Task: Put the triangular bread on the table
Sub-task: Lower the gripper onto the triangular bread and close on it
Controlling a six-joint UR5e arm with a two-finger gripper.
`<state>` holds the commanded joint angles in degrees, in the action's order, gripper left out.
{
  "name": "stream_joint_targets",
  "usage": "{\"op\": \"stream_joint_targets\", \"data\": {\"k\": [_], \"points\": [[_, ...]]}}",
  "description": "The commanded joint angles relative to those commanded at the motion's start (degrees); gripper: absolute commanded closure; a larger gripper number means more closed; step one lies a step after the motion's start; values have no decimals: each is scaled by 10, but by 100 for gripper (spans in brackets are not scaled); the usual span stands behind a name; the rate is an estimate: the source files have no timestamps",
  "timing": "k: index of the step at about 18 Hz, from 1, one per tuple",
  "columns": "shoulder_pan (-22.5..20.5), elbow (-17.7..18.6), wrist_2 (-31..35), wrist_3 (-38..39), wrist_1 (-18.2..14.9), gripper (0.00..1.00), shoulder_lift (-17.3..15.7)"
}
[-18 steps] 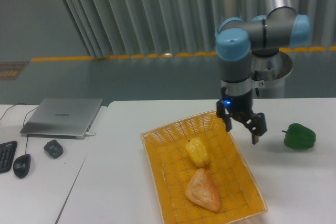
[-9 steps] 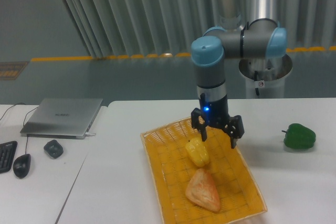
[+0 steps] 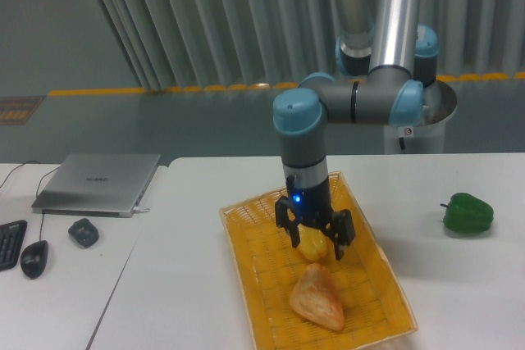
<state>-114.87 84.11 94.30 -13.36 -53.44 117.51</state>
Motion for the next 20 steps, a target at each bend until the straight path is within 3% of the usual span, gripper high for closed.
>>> {"op": "stream_joint_targets", "data": {"k": [20], "points": [[-4, 0, 0, 0, 2, 0, 38]]}}
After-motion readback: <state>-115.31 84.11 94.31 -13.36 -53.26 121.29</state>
